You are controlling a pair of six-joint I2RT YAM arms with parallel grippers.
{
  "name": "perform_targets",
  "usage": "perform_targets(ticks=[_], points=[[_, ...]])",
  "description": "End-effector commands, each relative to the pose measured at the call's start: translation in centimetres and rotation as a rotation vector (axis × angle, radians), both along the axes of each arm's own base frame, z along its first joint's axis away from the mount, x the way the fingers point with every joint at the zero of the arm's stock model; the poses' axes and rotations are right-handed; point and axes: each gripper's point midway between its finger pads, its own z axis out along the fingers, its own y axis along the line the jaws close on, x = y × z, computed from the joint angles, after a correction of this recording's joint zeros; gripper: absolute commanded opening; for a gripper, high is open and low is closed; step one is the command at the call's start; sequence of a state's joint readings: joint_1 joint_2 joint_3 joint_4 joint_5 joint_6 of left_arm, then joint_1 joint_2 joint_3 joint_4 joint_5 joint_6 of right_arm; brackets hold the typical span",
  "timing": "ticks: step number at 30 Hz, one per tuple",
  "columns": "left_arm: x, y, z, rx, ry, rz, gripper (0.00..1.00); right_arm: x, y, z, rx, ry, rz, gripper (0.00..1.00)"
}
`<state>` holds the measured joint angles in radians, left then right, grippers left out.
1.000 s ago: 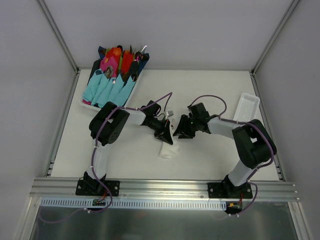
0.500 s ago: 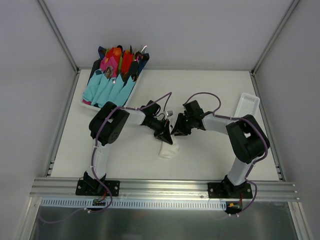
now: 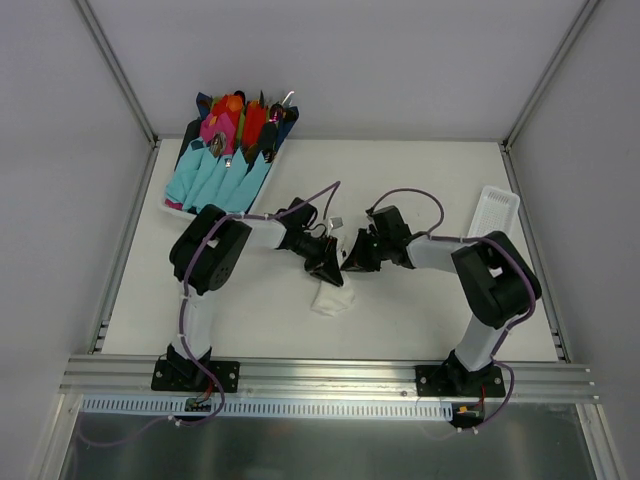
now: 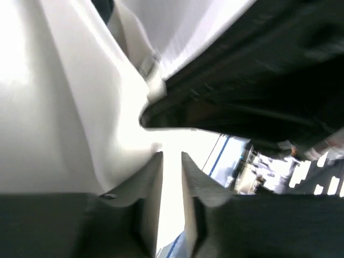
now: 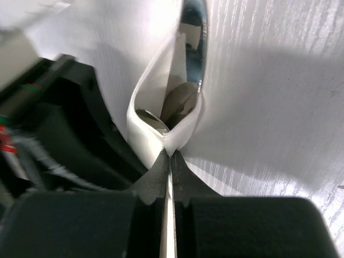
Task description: Place the utensils on the paper napkin and roll it up
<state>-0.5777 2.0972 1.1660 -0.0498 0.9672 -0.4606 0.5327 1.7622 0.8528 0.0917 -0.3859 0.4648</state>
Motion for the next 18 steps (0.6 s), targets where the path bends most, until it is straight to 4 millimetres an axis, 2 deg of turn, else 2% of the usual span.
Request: perform_targets(ticks=[1,2,3,5,6,8,11,14,18], points=[[2.2,1.4,3.0,-0.025,-0.17,0.03,0.22,-1.2,-1.0,-1.1,-0.027,0.002,0.008,0.0],[2.2,1.7,3.7,-0.039,-0.181,0.031,0.29,-1.1,-0.9,-0.9,-0.01,-0.017,0.012,0.0],[2.4,1.9,5.5,-0.067,-0.216,0.036,0.33,-1.2,-0.8,-0.4,0.005,-0.027,0.016,0.0],[2.5,2.8,6.9,-0.092,-0.229,0.044,0.44,-0.9,-0.7,0.1,0.026,-0.056,0.019,0.0],[2.6,3.1,8.2,-0.105,-0.259,0.046,0.46,-0.9,-0.6,0.6,0.037,-0.07,0.023,0.0],[2.7,4.2,9.2,-0.094,-0.302,0.056,0.51,-0.9,-0.4,1.0,0.056,-0.095,0.032,0.0],[3.2,5.7,8.8,-0.05,-0.365,0.064,0.52,-0.6,-0.1,1.9,0.086,-0.137,0.04,0.0],[2.7,6.6,8.0,-0.026,-0.376,0.052,0.53,-0.6,0.2,3.1,0.127,-0.176,0.047,0.0],[2.0,6.9,6.9,-0.027,-0.388,0.01,0.53,-0.6,0.5,4.6,0.175,-0.227,0.057,0.0]])
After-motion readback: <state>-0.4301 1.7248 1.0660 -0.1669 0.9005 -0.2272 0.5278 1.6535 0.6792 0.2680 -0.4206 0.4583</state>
